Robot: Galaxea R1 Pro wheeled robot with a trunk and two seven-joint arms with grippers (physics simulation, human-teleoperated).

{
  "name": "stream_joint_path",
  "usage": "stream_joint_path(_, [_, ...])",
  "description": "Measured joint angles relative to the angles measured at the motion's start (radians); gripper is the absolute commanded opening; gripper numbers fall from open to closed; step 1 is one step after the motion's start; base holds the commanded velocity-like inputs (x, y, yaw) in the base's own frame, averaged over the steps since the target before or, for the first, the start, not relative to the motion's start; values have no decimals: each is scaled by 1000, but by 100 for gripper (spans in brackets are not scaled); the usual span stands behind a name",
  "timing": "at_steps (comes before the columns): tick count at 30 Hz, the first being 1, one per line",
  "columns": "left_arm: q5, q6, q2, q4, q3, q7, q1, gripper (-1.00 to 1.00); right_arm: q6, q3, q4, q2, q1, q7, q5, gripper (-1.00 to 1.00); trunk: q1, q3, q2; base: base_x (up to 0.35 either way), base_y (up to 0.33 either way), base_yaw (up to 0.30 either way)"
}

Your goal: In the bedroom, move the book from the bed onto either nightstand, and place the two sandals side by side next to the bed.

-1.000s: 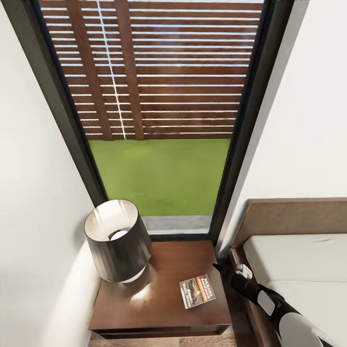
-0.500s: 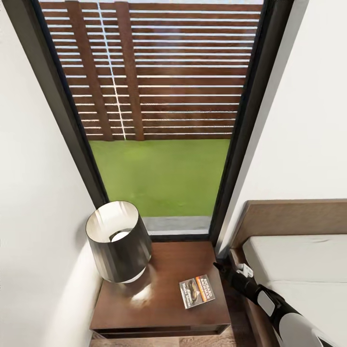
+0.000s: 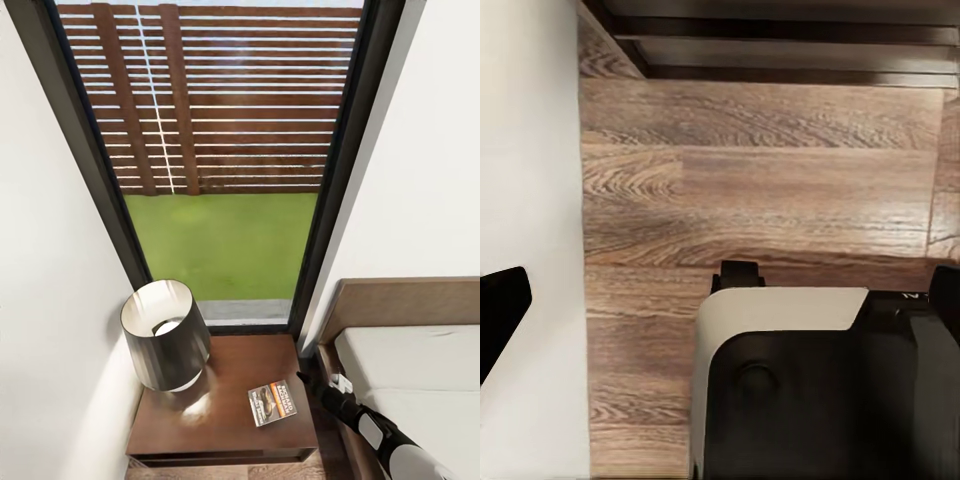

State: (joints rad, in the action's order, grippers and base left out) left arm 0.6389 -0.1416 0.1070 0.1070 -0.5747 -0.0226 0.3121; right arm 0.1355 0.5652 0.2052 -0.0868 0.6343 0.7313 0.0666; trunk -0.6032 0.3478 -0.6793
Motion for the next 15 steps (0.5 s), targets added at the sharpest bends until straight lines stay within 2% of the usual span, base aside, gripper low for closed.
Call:
stream_joint_path(6, [0, 0, 0, -9, 0, 8, -3, 100, -4, -1, -2, 3, -26, 0, -1, 100, 23, -19, 42, 0, 0, 0])
stream_joint_path(15, [-1, 0, -1, -44, 0, 12, -8, 100, -33, -3, -3, 4, -106, -1, -2, 100, 58, -47, 105, 0, 0, 0])
